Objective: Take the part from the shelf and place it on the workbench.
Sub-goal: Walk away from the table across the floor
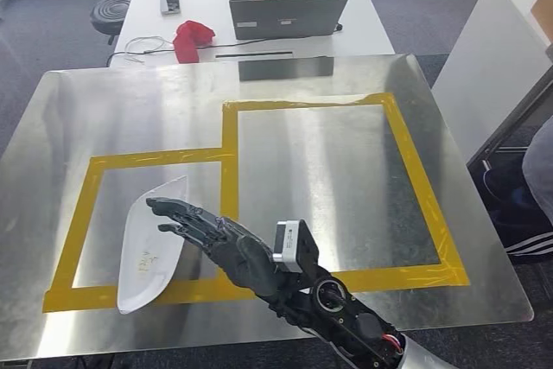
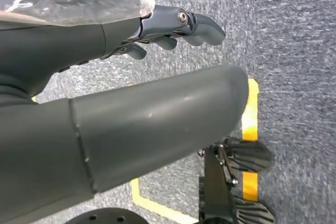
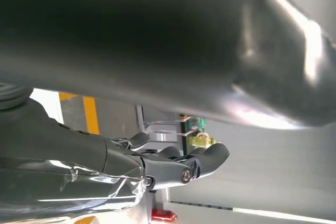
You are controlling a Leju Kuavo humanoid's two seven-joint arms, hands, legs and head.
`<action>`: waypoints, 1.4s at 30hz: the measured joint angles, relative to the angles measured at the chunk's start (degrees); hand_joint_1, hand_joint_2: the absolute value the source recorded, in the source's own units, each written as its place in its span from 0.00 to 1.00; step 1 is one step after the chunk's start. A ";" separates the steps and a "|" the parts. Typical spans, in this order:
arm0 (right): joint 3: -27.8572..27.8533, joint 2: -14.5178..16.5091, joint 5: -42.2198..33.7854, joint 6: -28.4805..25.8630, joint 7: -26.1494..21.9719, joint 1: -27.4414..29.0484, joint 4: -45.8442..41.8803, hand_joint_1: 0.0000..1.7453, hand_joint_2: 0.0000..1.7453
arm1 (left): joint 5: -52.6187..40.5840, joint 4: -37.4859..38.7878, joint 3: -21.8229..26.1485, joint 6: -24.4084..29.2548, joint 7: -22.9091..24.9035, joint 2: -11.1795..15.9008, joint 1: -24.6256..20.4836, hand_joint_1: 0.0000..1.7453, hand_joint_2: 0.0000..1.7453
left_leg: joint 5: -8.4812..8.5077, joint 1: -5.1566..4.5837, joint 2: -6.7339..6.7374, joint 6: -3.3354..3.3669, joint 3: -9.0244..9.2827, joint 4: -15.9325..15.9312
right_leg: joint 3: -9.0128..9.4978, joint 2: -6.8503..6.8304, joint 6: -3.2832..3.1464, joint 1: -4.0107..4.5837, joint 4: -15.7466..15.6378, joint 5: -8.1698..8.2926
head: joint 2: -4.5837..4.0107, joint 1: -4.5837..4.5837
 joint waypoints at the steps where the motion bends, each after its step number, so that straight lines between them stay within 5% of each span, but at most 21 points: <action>1: 0.07 0.03 -0.13 0.20 -0.14 -0.04 0.01 0.00 0.00 | 0.14 -0.01 0.15 -0.02 -0.01 0.02 0.03 0.00 0.00 | 0.49 0.17 0.07 0.36 0.41 -0.85 | -0.13 -0.05 0.22 0.07 0.50 -0.57 | 0.00 0.01; 3: 0.22 0.05 -0.31 0.53 -0.33 -0.11 0.04 0.00 0.00 | 0.34 -0.01 0.52 -0.04 -0.01 -0.03 0.04 0.00 0.00 | 1.19 0.48 0.35 0.75 1.04 -2.17 | -1.95 -0.22 0.30 0.17 5.27 -3.99 | 0.00 0.03; 5: 0.39 0.01 -0.38 0.66 -0.39 -0.02 0.15 0.00 0.00 | 0.36 -0.01 0.81 -0.05 0.02 -0.03 0.10 0.00 0.00 | 1.33 0.41 0.51 0.86 1.02 -2.31 | -5.15 -0.29 0.40 0.14 13.57 -8.15 | 0.00 0.03; 7: 0.55 -0.03 -0.40 0.66 -0.40 0.10 0.32 0.00 0.00 | 0.19 -0.01 1.03 -0.05 0.11 -0.05 0.14 0.00 0.00 | 1.33 0.49 0.55 0.72 0.80 -2.06 | -6.07 -0.34 0.62 -0.11 17.02 -8.83 | 0.00 0.02; 10: 0.85 -0.03 -0.47 0.68 -0.46 0.03 0.48 0.00 0.00 | -0.03 0.00 1.20 -0.04 0.29 -0.11 0.15 0.00 0.00 | 1.05 0.87 0.38 -0.22 0.28 -1.11 | -0.18 -0.49 1.15 -0.68 7.15 -4.47 | 0.00 0.03; 12: 1.05 -0.02 -0.61 0.70 -0.58 -0.07 0.55 0.00 0.00 | -0.10 0.00 1.23 -0.02 0.38 -0.03 0.15 0.00 0.00 | 0.88 0.89 0.23 -1.25 -0.20 -0.27 | 2.58 -0.18 0.87 -0.57 2.23 -3.15 | 0.00 0.04; 16: 1.28 0.01 -0.73 0.78 -0.93 -0.21 0.69 0.00 0.00 | -0.18 -0.01 1.34 -0.01 0.54 0.04 0.13 0.00 0.00 | 0.68 1.03 0.16 -2.73 -1.00 0.66 | 1.81 0.05 -1.14 -0.45 2.04 -2.90 | 0.00 0.03; 18: 1.32 0.02 -0.74 0.79 -1.03 -0.26 0.70 0.00 0.00 | -0.18 -0.01 1.34 -0.01 0.57 0.04 0.11 0.00 0.00 | -2.71 1.16 0.25 -2.96 -2.84 4.99 | 1.16 -0.11 -2.11 -0.42 1.85 -2.26 | 0.00 0.02; 20: 1.36 0.03 -0.75 0.79 -1.06 -0.27 0.76 0.00 0.00 | -0.18 -0.01 1.34 -0.01 0.57 0.06 0.09 0.00 0.00 | -7.45 1.10 0.29 -3.04 -6.04 13.17 | 0.24 -0.23 -2.75 -0.01 1.86 -1.65 | 0.00 -0.01; 22: 1.42 0.03 -0.75 0.79 -1.05 -0.25 0.93 0.00 0.00 | -0.18 -0.01 1.34 -0.01 0.57 0.07 0.13 0.00 0.00 | -9.09 0.95 0.28 -2.84 -7.30 17.77 | -0.69 -0.27 -3.03 0.45 1.88 -0.97 | 0.00 -0.01; 23: 1.44 0.03 -0.75 0.80 -1.07 -0.25 1.02 0.00 0.00 | -0.18 -0.01 1.34 -0.01 0.58 0.05 0.14 0.00 0.00 | -8.27 0.82 0.28 -2.57 -6.27 16.72 | -1.12 -0.27 -3.06 0.63 1.89 -0.62 | 0.00 -0.02; 27: 1.49 0.04 -0.75 1.02 -1.33 -0.32 1.13 0.00 0.00 | -0.09 -0.01 1.36 -0.01 0.54 0.24 -0.05 0.00 0.00 | -3.24 -0.18 0.29 -1.07 2.99 1.71 | -2.02 -0.27 -2.58 0.99 1.81 0.70 | 0.00 -0.03; 31: 1.61 0.08 -0.75 1.25 -1.63 -0.46 1.24 0.00 0.00 | -0.01 -0.01 1.60 -0.01 0.41 0.37 -0.05 0.00 0.00 | -1.98 -0.57 0.33 -0.08 3.06 -0.51 | -2.35 -0.25 -1.19 0.94 1.60 1.52 | 0.00 -0.15; 33: 1.73 0.07 -0.75 1.28 -1.70 -0.50 1.32 0.00 0.00 | 0.00 -0.01 1.73 -0.01 0.40 0.34 0.02 0.00 0.00 | -0.81 -0.29 0.58 0.62 2.10 -0.94 | -3.79 -0.28 -0.69 0.94 4.56 -1.74 | 0.00 -0.09; 36: 2.03 0.05 -0.75 1.33 -1.83 -0.53 1.52 0.00 0.00 | 0.02 -0.01 1.89 -0.01 0.40 0.25 0.12 0.00 0.00 | 0.69 -0.46 0.71 1.03 0.08 -0.87 | -6.89 -0.43 -0.35 0.79 15.59 -9.47 | 0.00 -0.04; 37: 2.11 0.04 -0.75 1.33 -1.86 -0.53 1.64 0.00 0.00 | 0.01 -0.01 1.99 -0.01 0.40 0.21 0.17 0.00 0.00 | 1.16 -0.54 0.71 1.02 -0.64 -0.76 | -6.96 -0.43 -0.31 0.80 17.96 -10.06 | 0.00 -0.04; 39: 2.25 0.03 -0.75 1.34 -1.89 -0.54 1.81 0.00 0.00 | 0.00 -0.01 2.16 -0.01 0.40 0.17 0.21 0.00 0.00 | 1.97 -0.69 0.71 0.90 -1.98 -0.40 | -4.02 -0.44 -0.52 0.85 16.40 -7.87 | 0.00 -0.04; 42: 2.39 0.04 -0.75 1.34 -1.96 -0.71 1.89 0.00 0.00 | 0.00 -0.01 2.23 -0.01 0.40 0.11 0.23 0.00 0.00 | 2.85 -0.89 0.67 0.40 -3.15 0.13 | 4.66 -0.47 -1.58 1.21 4.01 -5.33 | 0.00 -0.04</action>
